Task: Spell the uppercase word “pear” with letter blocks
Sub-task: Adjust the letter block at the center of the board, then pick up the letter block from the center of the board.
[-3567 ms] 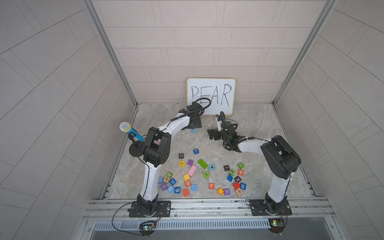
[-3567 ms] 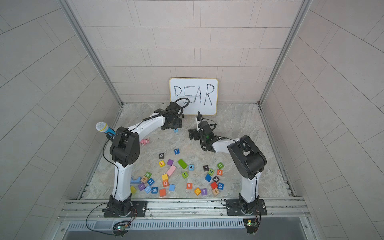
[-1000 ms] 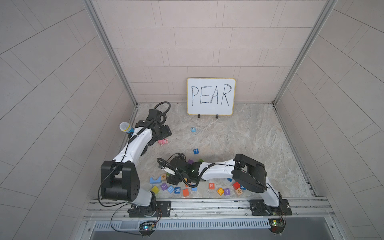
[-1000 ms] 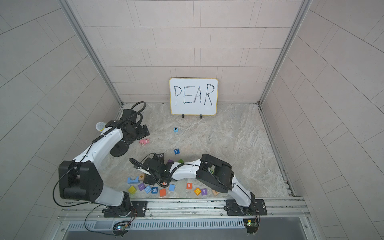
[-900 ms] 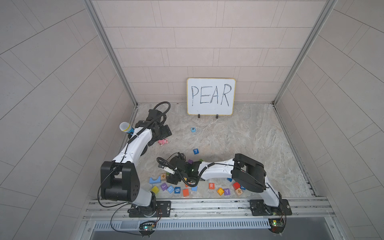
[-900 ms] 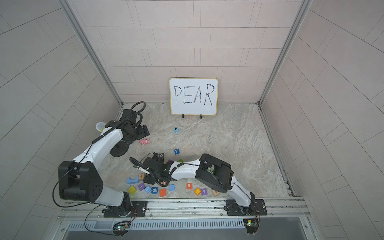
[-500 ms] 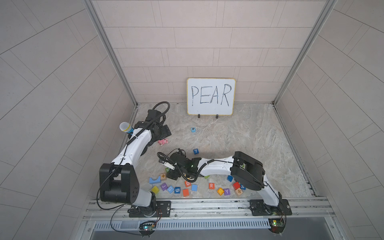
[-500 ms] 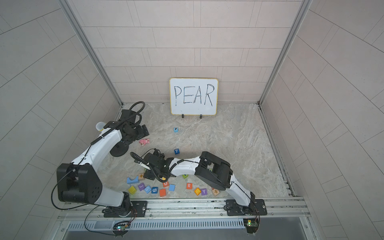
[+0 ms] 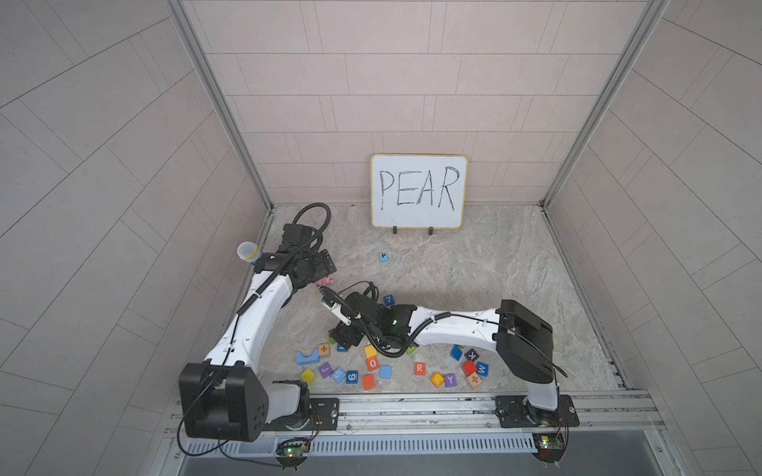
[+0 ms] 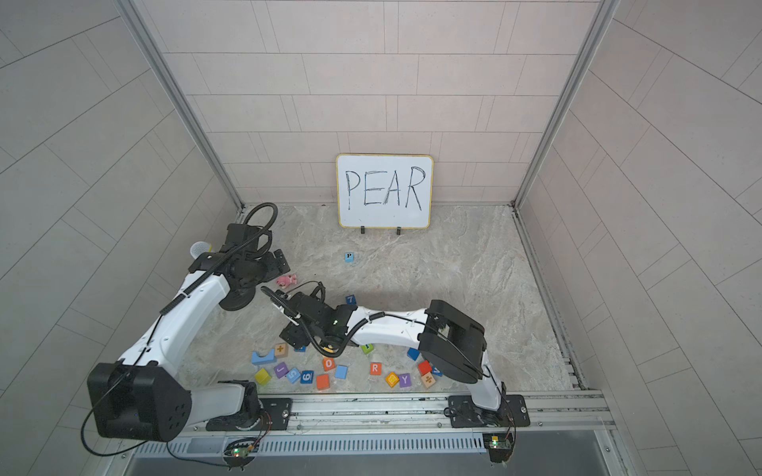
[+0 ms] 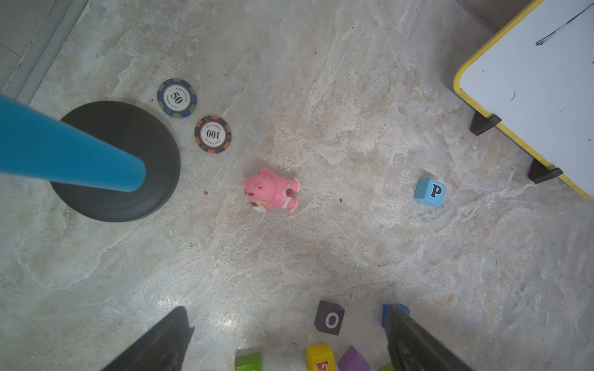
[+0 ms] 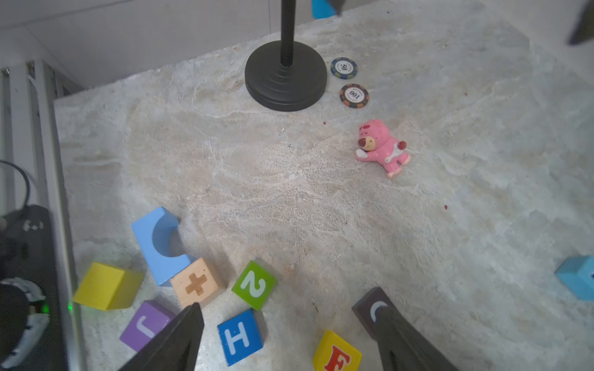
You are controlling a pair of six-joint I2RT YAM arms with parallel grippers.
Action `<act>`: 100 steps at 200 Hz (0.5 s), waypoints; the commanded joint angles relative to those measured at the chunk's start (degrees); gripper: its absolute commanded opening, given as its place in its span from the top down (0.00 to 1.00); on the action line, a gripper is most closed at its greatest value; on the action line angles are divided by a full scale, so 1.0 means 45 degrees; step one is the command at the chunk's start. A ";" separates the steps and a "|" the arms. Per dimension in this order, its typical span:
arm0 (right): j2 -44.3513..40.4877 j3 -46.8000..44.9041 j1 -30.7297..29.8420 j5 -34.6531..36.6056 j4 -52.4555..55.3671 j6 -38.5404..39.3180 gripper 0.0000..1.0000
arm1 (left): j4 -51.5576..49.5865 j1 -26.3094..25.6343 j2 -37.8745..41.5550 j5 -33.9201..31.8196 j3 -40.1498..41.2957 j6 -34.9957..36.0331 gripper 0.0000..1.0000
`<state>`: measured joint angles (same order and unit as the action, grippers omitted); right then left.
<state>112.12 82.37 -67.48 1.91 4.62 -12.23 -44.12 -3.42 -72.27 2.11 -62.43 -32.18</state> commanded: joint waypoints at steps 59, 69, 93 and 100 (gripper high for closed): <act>-0.0211 0.0208 0.0093 0.1629 0.3009 -0.4262 0.28 | -0.0478 0.0448 0.1213 0.0099 0.1581 -0.0403 0.01; -0.0103 0.0267 0.0123 0.1607 0.3083 -0.4405 0.28 | -0.0475 0.0468 0.1216 0.0189 0.1652 -0.0443 0.01; 0.0150 0.0365 0.0293 0.1542 0.3117 -0.4526 0.31 | -0.0360 0.0492 0.1119 0.0309 0.1686 -0.0453 0.01; 0.0223 0.0397 0.0374 0.1417 0.3113 -0.4563 0.32 | -0.0329 0.0490 0.1082 0.0322 0.1666 -0.0447 0.01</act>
<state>111.96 82.54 -66.72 7.38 16.60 -29.47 -44.93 -1.61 -67.59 2.98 -55.27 -33.67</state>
